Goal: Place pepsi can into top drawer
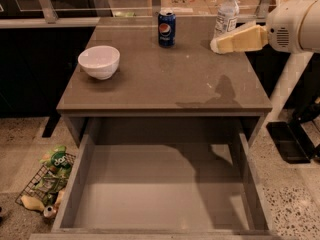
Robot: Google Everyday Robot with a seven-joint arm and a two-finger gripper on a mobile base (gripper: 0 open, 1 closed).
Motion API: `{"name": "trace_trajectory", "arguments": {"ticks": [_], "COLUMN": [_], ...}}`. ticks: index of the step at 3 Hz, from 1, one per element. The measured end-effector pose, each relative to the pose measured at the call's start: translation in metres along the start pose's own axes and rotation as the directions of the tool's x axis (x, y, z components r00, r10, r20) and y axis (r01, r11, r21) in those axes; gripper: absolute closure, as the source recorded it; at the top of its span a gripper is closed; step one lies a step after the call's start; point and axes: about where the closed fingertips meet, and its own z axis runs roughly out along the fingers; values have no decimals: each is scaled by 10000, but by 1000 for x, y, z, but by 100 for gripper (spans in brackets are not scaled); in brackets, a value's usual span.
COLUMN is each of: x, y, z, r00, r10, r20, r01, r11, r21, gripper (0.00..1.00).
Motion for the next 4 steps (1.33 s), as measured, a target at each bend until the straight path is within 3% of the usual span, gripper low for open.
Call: {"name": "trace_trajectory", "arguments": {"ticks": [1,2,3,4], "x": [-4,-12,-24,-31], "y": [1,-2,2,23], "z": [14,49,104,160], "r00": [9998,9983,9941,9886], "r10": [-24,14,334,880], "r20": [202,575,1033,1222], "r01": [24,-12,-294,-727], "r11": [10000,10000,9988,9896], "r21": [-24,-30,-395,-1239], "gripper": [0,0,0,0]}}
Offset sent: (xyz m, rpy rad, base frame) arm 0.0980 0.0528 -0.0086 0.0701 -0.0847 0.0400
